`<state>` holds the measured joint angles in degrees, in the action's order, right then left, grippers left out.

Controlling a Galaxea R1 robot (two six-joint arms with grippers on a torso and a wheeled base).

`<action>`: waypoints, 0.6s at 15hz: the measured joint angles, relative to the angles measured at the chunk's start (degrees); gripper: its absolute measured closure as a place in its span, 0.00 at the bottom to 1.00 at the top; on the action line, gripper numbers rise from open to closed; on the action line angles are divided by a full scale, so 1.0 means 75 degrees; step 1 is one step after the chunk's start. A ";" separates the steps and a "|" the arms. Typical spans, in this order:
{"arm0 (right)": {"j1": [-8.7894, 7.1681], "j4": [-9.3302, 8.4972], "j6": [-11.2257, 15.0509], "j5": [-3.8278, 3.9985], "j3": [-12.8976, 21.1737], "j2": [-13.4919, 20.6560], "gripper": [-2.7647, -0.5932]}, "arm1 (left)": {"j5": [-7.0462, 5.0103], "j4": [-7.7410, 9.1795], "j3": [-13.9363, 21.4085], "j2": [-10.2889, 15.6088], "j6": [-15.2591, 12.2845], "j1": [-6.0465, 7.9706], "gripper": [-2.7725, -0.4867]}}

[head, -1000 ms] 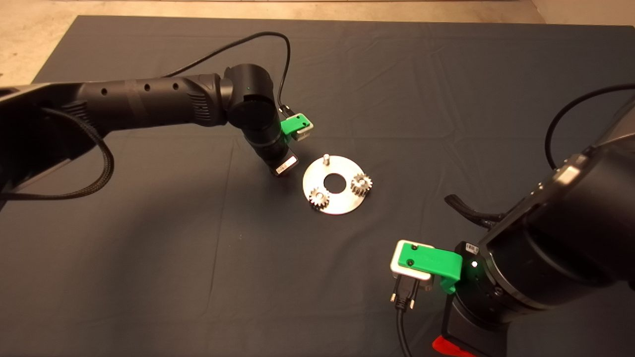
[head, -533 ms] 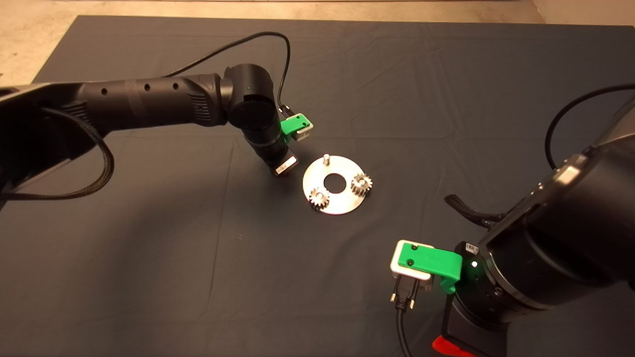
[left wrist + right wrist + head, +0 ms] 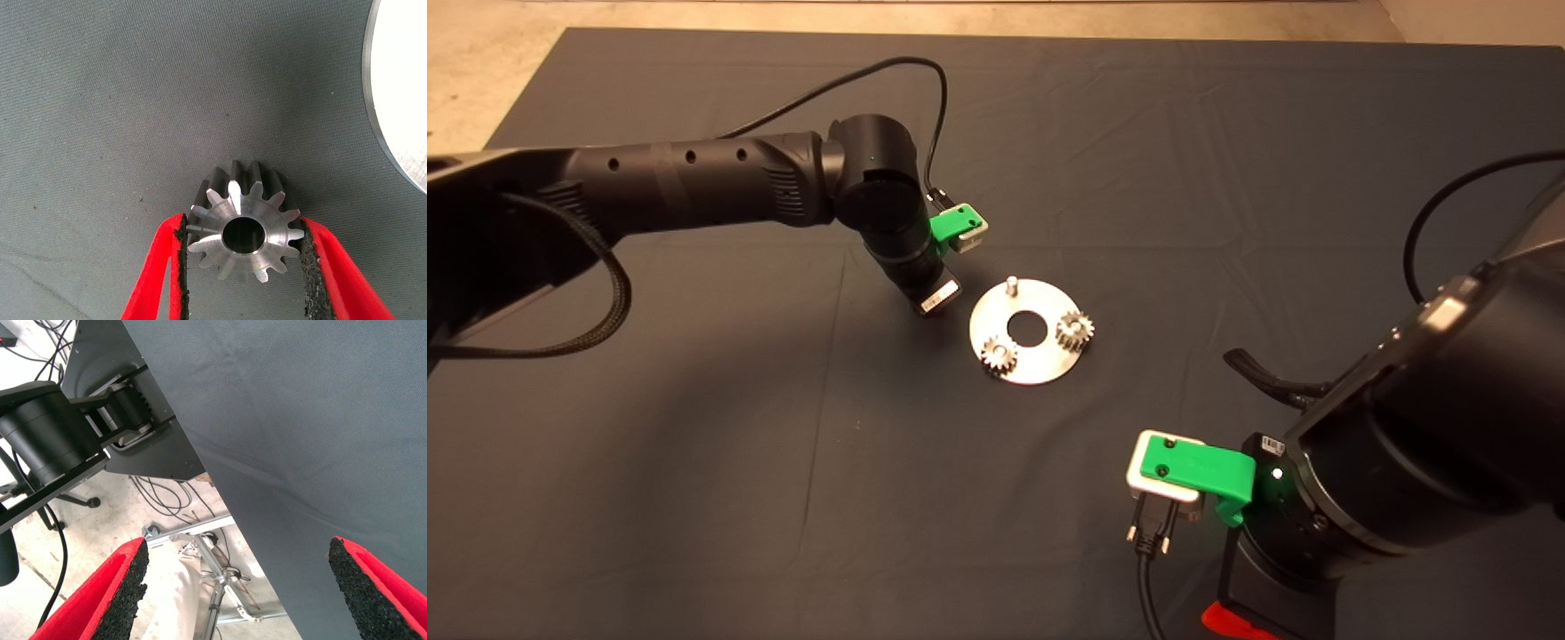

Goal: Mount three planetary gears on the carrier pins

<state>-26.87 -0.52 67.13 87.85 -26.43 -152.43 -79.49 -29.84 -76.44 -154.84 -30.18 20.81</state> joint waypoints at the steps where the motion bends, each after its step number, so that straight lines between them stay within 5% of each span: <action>1: 0.0000 0.0000 0.0000 0.0001 0.0000 0.0000 0.35 | 0.0004 0.0003 0.0007 0.0013 0.0000 0.0000 0.87; 7: 0.0000 0.0000 0.0000 0.0000 0.0000 0.0000 0.35 | -0.0004 0.0010 0.0023 0.0010 0.0002 0.0000 0.92; 9: 0.0000 0.0000 0.0000 0.0000 0.0000 -0.0003 0.35 | -0.0136 0.0015 0.0029 -0.0011 0.0002 0.0003 0.93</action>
<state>-26.87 -0.52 67.13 87.85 -26.43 -152.46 -80.51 -29.73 -76.22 -154.93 -30.17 20.83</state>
